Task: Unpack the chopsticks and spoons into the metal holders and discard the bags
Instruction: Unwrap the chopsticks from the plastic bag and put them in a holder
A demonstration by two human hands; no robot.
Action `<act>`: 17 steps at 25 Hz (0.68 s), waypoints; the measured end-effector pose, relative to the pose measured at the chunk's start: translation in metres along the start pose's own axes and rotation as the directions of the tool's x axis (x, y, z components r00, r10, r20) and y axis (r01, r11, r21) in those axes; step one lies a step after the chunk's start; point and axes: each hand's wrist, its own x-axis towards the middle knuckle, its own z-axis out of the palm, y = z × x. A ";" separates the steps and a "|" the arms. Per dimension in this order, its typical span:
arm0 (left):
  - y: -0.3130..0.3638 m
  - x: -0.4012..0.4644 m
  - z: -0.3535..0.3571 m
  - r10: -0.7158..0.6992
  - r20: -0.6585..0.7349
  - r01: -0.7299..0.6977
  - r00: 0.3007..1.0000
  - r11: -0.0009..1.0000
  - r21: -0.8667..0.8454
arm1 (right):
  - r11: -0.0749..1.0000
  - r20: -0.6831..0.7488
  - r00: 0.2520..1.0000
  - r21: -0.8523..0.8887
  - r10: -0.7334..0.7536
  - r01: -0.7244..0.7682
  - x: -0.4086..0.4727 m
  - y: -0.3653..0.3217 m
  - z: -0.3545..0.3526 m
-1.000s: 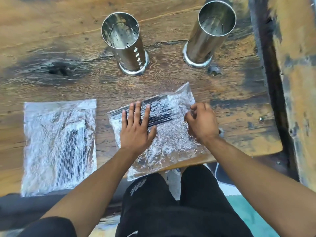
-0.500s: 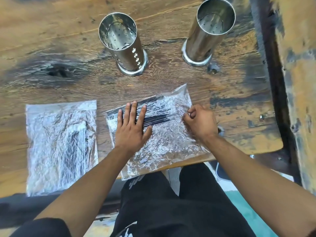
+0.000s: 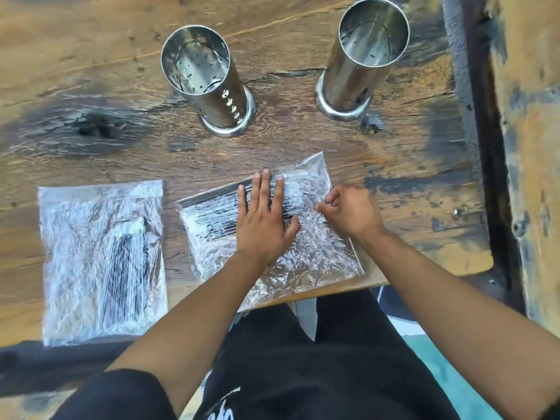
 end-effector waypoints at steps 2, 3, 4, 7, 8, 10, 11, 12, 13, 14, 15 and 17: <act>0.000 0.001 0.007 -0.027 0.011 0.027 1.000 1.000 0.016 | 1.000 0.047 0.999 0.013 -0.009 0.008 0.003 0.000 -0.005; -0.001 0.001 0.009 -0.031 0.011 0.030 0.999 0.999 0.024 | 1.000 0.059 0.998 0.008 -0.022 0.021 0.003 0.000 -0.007; -0.001 0.002 0.010 -0.028 0.013 0.027 1.000 0.999 0.033 | 0.999 0.067 0.997 -0.005 -0.037 0.037 0.002 -0.001 -0.009; -0.002 0.003 0.012 -0.019 0.017 0.018 1.000 0.998 0.058 | 0.997 0.075 0.995 -0.038 -0.071 0.074 0.000 -0.003 -0.010; -0.002 0.003 0.013 -0.020 0.014 0.019 1.000 0.998 0.061 | 0.996 0.074 0.995 -0.043 -0.074 0.077 0.001 -0.003 -0.010; -0.002 0.003 0.013 -0.021 0.012 0.020 1.000 0.998 0.063 | 0.996 0.084 0.994 -0.038 -0.073 0.077 0.002 -0.004 -0.012; -0.001 0.003 0.013 -0.020 0.015 0.019 1.000 0.998 0.063 | 0.997 0.091 0.993 -0.029 -0.068 0.071 0.003 -0.003 -0.012; -0.001 0.003 0.013 -0.020 0.018 0.019 1.000 0.998 0.062 | 0.998 0.093 0.994 -0.019 -0.061 0.063 0.003 -0.003 -0.013; -0.001 0.003 0.013 -0.020 0.021 0.019 1.000 0.998 0.064 | 0.999 0.092 0.995 -0.005 -0.051 0.052 0.003 -0.002 -0.014; -0.001 0.003 0.012 -0.022 0.023 0.021 0.999 0.998 0.065 | 0.999 0.088 0.995 0.012 -0.041 0.040 0.002 -0.001 -0.015; -0.001 0.003 0.012 -0.025 0.023 0.023 0.999 0.998 0.065 | 0.999 0.084 0.996 0.031 -0.034 0.031 0.001 -0.001 -0.015; -0.001 0.003 0.011 -0.029 0.029 0.027 0.999 0.998 0.064 | 0.997 0.064 0.997 0.071 -0.034 0.030 0.000 0.000 -0.015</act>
